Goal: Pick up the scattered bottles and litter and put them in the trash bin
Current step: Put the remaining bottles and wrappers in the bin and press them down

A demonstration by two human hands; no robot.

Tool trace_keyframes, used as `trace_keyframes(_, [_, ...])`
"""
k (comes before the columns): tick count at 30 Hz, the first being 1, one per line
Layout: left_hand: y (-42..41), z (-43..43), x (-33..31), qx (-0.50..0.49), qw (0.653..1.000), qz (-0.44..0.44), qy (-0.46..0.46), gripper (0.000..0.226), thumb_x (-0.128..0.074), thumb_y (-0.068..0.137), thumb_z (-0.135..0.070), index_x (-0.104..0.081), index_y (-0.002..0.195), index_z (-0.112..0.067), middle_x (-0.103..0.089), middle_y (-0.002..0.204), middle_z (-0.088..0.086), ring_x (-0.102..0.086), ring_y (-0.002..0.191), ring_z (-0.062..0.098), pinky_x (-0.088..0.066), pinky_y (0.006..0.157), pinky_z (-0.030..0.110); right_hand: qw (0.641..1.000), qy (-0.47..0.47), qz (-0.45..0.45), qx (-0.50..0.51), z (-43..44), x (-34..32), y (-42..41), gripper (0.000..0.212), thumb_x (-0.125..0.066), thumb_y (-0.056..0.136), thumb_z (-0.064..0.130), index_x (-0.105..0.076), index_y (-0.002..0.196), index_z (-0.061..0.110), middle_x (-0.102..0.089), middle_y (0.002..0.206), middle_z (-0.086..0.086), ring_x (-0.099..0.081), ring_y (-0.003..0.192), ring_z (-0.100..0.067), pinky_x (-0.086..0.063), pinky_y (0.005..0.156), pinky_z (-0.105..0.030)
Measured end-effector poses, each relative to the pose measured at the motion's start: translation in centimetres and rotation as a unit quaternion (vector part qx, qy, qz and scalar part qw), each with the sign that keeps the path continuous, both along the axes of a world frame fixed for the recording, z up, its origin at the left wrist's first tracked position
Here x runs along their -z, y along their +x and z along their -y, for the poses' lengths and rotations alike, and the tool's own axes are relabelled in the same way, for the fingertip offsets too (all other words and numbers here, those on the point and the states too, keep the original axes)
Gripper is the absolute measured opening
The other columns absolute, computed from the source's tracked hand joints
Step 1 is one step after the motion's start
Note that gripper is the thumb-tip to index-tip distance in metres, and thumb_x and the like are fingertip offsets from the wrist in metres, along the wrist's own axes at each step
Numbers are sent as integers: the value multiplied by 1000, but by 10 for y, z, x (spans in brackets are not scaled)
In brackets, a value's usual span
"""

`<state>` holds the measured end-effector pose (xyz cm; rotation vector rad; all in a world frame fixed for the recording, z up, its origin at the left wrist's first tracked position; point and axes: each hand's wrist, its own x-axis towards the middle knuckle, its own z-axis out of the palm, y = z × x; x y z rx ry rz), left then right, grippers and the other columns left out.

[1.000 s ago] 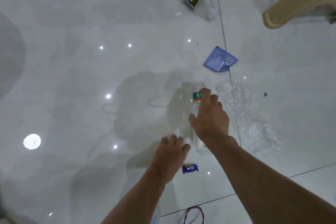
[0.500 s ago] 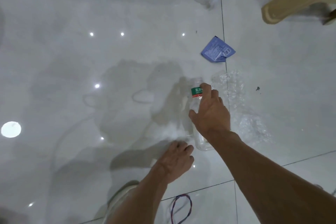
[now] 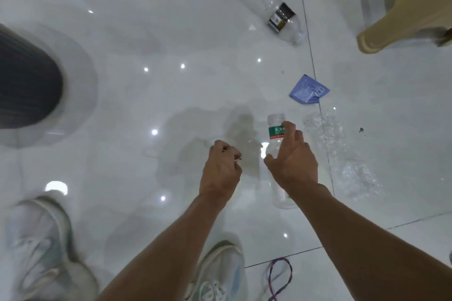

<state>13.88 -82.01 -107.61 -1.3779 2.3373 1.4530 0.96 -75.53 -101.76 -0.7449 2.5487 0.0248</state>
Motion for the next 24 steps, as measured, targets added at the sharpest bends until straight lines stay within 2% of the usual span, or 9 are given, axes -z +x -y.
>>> trace_keyframes(4, [26,50,-45,-5,1000,0,-28,25,-56,89,-7,-66,111,-13,-54,107,2,-58,97,18,-50,87,28,999,-18,-6,-33,38,-39,29,75,-70,77,31,-27,138,20,-50,118,-7,-55,96,-25,-51,82,-39])
trace_keyframes(8, [53,100,-98,-42,998,-5,-47,14,-58,87,-13,-62,100,-17,-63,92,0,-59,85,20,-51,79,38,998,-34,-8,-46,82,-84,54,74,-70,78,32,-27,137,21,-50,117,-5,-53,98,-22,-47,83,-35])
trace_keyframes(10, [67,126,-125,-38,996,22,-79,11,-57,86,-18,-59,96,-23,-62,88,-5,-58,84,16,-52,75,36,997,-43,-11,-57,105,-107,66,73,-69,78,31,-28,137,21,-50,116,-6,-53,98,-23,-47,83,-35])
trace_keyframes(13, [93,166,-166,-27,993,45,-107,10,-54,86,-21,-57,95,-25,-61,89,-7,-57,86,14,-50,73,34,995,-45,-22,-92,141,-142,87,72,-66,77,29,-29,138,19,-50,114,-7,-52,98,-26,-44,82,-38])
trace_keyframes(18, [145,244,-226,-21,986,31,-164,10,-52,89,-24,-57,97,-23,-64,92,-4,-61,87,18,-52,73,37,990,-72,-16,-118,209,-191,124,72,-66,76,27,-30,138,18,-50,112,-8,-51,98,-28,-42,77,-38])
trace_keyframes(24, [235,327,-281,-77,961,71,-257,12,-53,90,-29,-57,100,-24,-63,93,-1,-59,85,20,-52,69,36,977,-117,-15,-177,295,-228,182,71,-68,76,30,-34,137,17,-52,110,-9,-53,92,-27,-42,72,-34])
